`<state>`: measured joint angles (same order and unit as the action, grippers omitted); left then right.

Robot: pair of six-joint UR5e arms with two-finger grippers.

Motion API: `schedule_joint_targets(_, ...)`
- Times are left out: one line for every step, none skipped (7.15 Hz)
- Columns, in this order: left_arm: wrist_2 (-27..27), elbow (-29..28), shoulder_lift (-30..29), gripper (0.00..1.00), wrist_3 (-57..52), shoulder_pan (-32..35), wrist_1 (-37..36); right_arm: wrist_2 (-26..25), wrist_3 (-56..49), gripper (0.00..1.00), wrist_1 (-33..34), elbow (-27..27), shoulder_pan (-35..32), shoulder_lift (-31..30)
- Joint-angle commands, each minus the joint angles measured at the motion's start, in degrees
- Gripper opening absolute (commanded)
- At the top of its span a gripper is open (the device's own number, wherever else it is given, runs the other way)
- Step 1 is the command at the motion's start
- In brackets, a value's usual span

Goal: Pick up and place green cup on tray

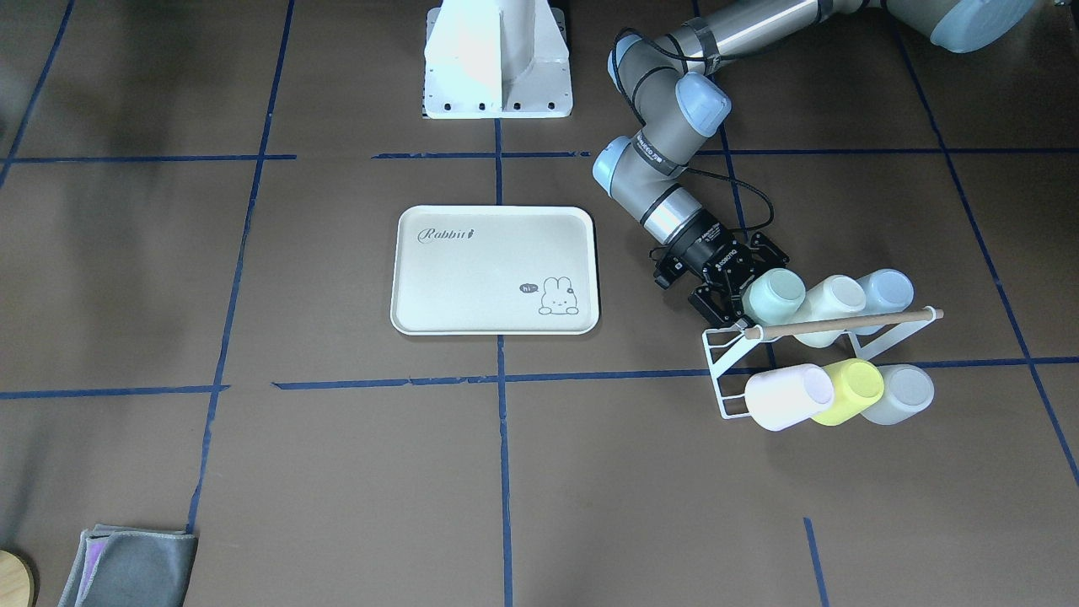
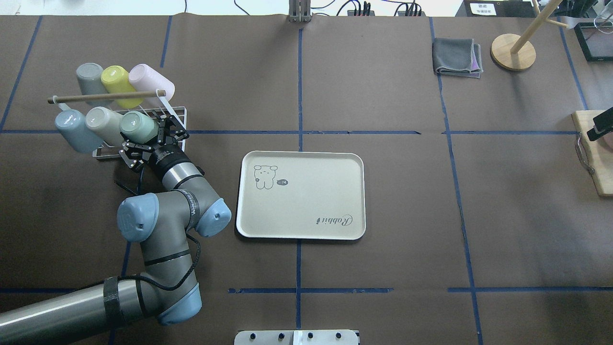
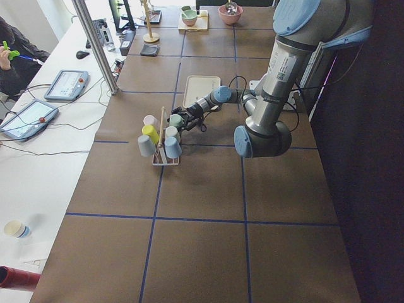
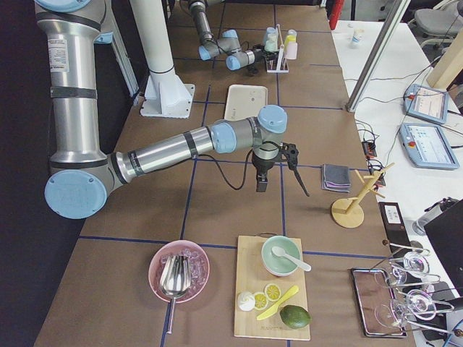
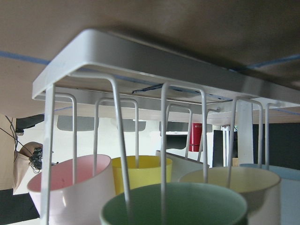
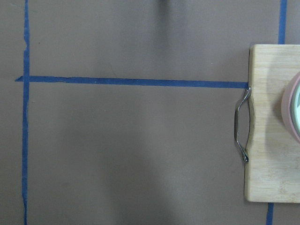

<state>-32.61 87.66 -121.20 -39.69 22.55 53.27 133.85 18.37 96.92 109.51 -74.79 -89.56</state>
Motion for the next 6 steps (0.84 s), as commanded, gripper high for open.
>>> schedule_joint_targets(0.0, 0.2, 0.0, 0.62, 0.1, 0.4, 0.2, 0.1, 0.0, 1.00, 0.0, 0.0, 0.0, 0.0)
schedule_joint_targets(0.0, 0.5, 0.0, 0.59, 0.0, 0.9, 0.1, 0.5, 0.0, 1.00, 0.0, 0.0, 0.0, 0.0)
schedule_joint_targets(0.0, 0.7, 0.0, 0.56, 0.0, 0.9, 0.0, 0.5, 0.0, 1.00, 0.0, -0.1, 0.0, 0.0)
schedule_joint_targets(0.3, 0.8, 0.0, 0.55, -0.6, 0.9, -0.1, 0.6, 0.0, 1.00, 0.0, -0.1, 0.0, 0.0)
schedule_joint_targets(0.4, 1.7, 0.0, 0.56, -1.3, 0.9, -0.3, 0.7, 0.0, 1.00, 0.0, -0.1, 0.0, 0.0)
schedule_joint_targets(0.4, 2.2, 0.0, 0.56, -1.4, 0.9, -0.4, 0.9, 0.0, 1.00, 0.0, -0.1, 0.0, 0.0)
